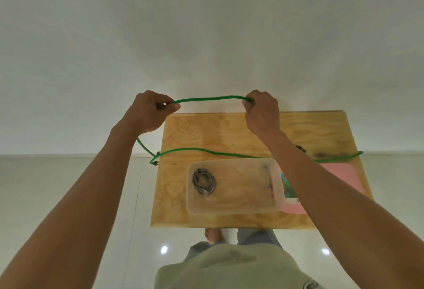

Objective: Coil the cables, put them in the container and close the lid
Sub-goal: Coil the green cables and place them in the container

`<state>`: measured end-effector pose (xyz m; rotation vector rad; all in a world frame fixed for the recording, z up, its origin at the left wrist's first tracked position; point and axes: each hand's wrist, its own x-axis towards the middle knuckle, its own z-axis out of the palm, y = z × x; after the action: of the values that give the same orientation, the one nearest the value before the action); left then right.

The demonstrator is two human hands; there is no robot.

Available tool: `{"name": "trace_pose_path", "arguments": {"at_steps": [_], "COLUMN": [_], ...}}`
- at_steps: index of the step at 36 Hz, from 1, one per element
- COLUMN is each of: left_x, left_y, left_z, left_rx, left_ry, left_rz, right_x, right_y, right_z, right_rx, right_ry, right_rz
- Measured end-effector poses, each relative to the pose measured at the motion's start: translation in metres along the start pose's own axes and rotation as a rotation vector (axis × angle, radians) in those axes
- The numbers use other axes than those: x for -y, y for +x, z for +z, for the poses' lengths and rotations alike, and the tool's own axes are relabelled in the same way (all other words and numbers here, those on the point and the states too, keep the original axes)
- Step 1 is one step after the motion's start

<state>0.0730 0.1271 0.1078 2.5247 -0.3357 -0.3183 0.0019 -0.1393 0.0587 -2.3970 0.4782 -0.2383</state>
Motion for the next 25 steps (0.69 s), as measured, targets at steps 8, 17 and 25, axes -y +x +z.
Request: {"name": "trace_pose_path", "arguments": {"at_steps": [8,17,25], "left_x": [-0.031,-0.139,-0.226], "left_y": [-0.019,-0.023,-0.026], "left_z": [-0.039,-0.050,-0.037], "left_rx": [-0.308,-0.396,-0.243], "left_ry": [-0.123,-0.609,-1.035], "left_rz": [0.228,0.314,0.107], "right_x": [0.035,0.073,0.062], "right_y": [-0.015,-0.039,-0.058], "right_z": [-0.027,-0.076,-0.086], "right_rx": [-0.150,-0.175,0.360], "right_ry": [0.211,0.431,0.189], "right_rz": [-0.029,-0.029,-0.184]}}
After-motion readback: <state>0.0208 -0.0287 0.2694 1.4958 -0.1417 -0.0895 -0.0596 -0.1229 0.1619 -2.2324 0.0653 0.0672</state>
